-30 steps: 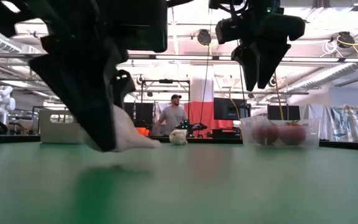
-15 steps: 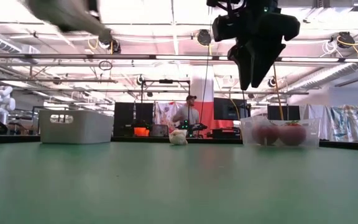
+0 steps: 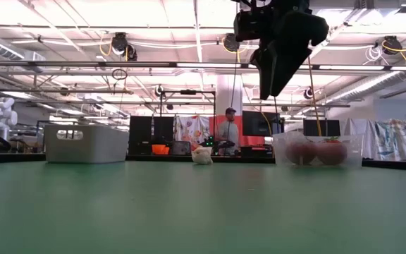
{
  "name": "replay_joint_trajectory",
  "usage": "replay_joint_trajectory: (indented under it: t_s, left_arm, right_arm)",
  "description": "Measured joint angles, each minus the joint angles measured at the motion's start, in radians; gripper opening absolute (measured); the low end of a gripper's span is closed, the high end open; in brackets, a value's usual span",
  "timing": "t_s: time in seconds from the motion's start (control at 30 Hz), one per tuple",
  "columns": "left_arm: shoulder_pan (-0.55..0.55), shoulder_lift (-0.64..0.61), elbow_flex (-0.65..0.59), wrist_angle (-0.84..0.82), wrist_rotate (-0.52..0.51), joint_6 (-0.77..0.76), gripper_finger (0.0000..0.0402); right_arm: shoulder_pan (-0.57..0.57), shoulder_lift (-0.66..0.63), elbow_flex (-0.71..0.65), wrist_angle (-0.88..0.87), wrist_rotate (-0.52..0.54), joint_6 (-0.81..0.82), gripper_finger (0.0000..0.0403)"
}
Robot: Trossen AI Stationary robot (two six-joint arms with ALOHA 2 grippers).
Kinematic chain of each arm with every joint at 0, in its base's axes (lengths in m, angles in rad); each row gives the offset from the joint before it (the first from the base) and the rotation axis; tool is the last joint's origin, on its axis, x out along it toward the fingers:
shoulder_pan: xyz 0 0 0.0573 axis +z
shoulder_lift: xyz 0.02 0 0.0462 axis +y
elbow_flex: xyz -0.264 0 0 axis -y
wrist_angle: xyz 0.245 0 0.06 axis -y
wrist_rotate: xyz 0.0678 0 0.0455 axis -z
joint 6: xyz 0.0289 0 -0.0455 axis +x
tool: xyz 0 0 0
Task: Sort produce into baskets
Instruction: Put the garlic into the white bin
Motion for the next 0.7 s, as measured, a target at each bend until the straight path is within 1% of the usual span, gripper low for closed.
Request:
replay_joint_trajectory:
  t_s: [0.07, 0.2, 0.27, 0.43, 0.53, 0.63, 0.7]
  left_arm:
    - [-0.026, 0.000, -0.005, -0.022, -0.012, -0.032, 0.0164]
    - [-0.057, 0.001, -0.005, -0.055, -0.108, -0.117, 0.0164]
    - [-0.060, 0.001, -0.005, -0.080, -0.133, -0.157, 0.0164]
    - [-0.058, 0.001, -0.005, -0.135, -0.131, -0.163, 0.0164]
    - [-0.057, 0.001, -0.005, -0.144, -0.130, -0.136, 0.0167]
    - [-0.057, 0.001, -0.005, -0.167, -0.131, -0.136, 0.0184]
    - [-0.057, 0.001, -0.005, -0.178, -0.133, -0.136, 0.0204]
  right_arm:
    - [0.000, 0.000, 0.000, 0.009, 0.000, -0.007, 0.0270]
    - [0.000, 0.000, 0.000, 0.028, 0.000, -0.016, 0.0270]
    - [0.000, 0.000, 0.000, 0.034, 0.000, -0.018, 0.0270]
    - [0.000, 0.000, 0.000, 0.034, 0.000, -0.017, 0.0270]
    - [0.000, 0.000, 0.000, 0.034, 0.000, -0.017, 0.0270]
    - [0.000, 0.000, 0.000, 0.033, 0.000, -0.016, 0.0270]
    - [0.000, 0.000, 0.000, 0.031, 0.000, -0.015, 0.0270]
